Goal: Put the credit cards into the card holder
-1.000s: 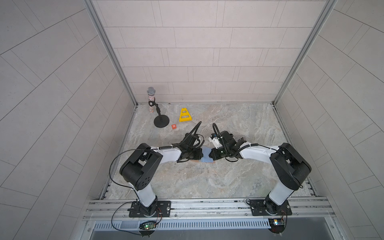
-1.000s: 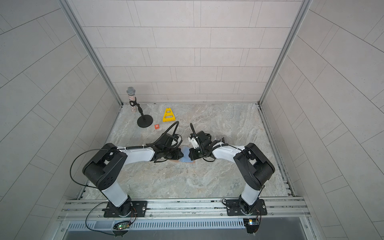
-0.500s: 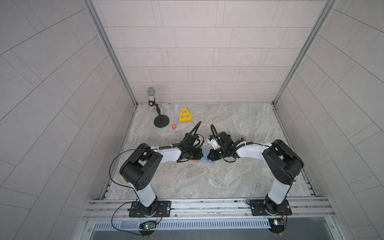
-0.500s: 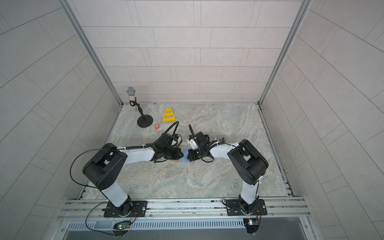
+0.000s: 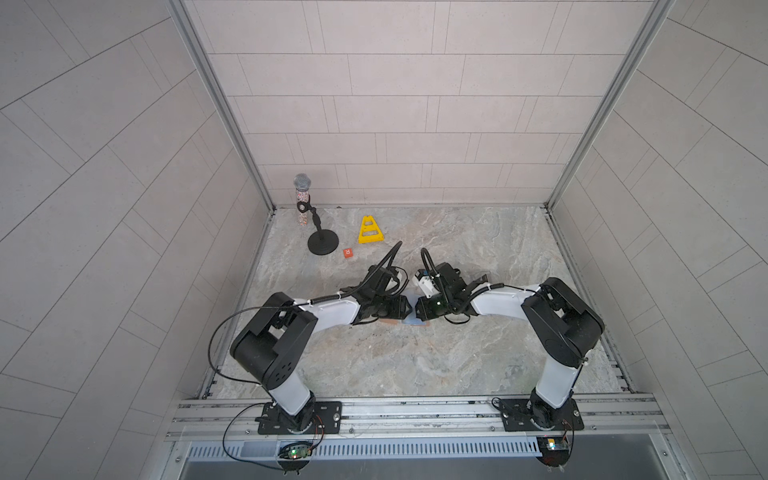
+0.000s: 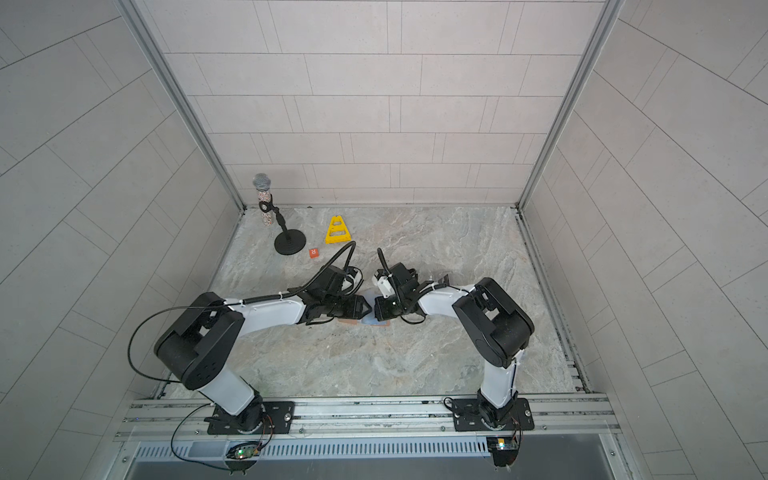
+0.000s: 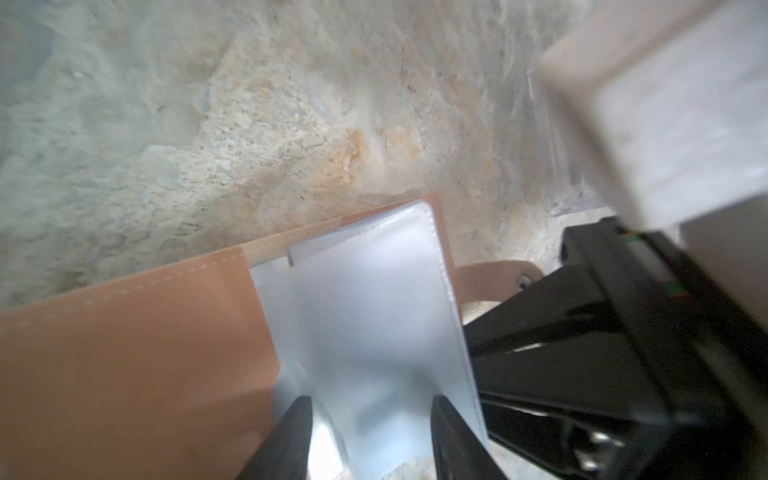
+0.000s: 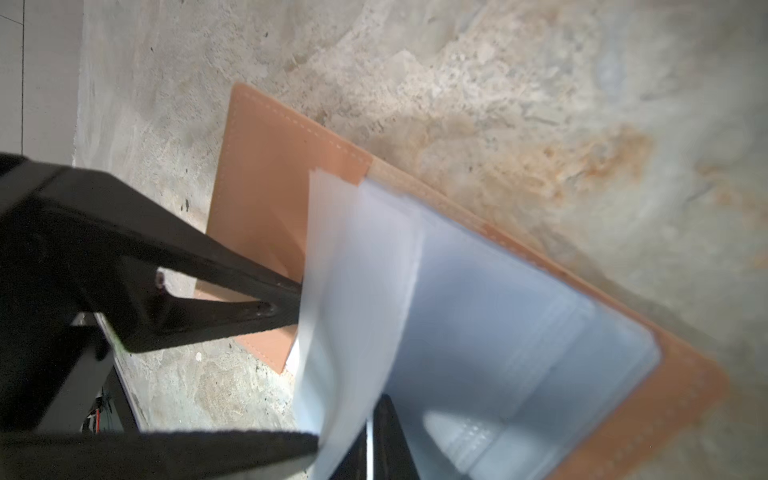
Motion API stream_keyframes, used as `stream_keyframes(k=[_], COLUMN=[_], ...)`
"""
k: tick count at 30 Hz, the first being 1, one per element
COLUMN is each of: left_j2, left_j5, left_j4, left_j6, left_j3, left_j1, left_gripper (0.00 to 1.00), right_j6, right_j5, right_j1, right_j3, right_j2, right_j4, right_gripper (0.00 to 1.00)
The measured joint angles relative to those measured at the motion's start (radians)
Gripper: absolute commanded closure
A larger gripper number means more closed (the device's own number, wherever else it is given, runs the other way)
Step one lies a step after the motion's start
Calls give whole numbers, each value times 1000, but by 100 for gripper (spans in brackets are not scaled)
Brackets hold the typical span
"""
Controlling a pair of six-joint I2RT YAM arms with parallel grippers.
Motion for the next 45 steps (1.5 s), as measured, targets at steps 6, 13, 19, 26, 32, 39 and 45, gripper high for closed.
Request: stream_keyframes(k=[6, 13, 19, 26, 32, 39, 45], left_j2=[-52, -210, -316, -347, -365, -364, -272], left_j5=[-35, -143, -245, -307, -326, -311, -243], left_j4=[-52, -112, -148, -178, -189, -156, -86], left_j6=[9, 25, 28, 28, 28, 21, 9], left_j3=[0, -21, -45, -68, -80, -114, -124], left_j1=[0, 0, 0, 0, 0, 0, 0], left_gripper=[42, 40, 40, 40, 41, 43, 48], right_j6=[11, 22, 25, 24, 18, 17, 17], right_j5=[-10, -34, -40, -33, 8, -2, 12], right_j1=[0, 5, 26, 59, 68, 67, 64], right_j3=[0, 16, 95, 188, 223, 216, 182], right_j2=[0, 5, 55, 121, 153, 160, 87], right_j4=[9, 22, 20, -2, -47, -32, -34], right_gripper=[88, 78, 74, 73, 73, 71, 69])
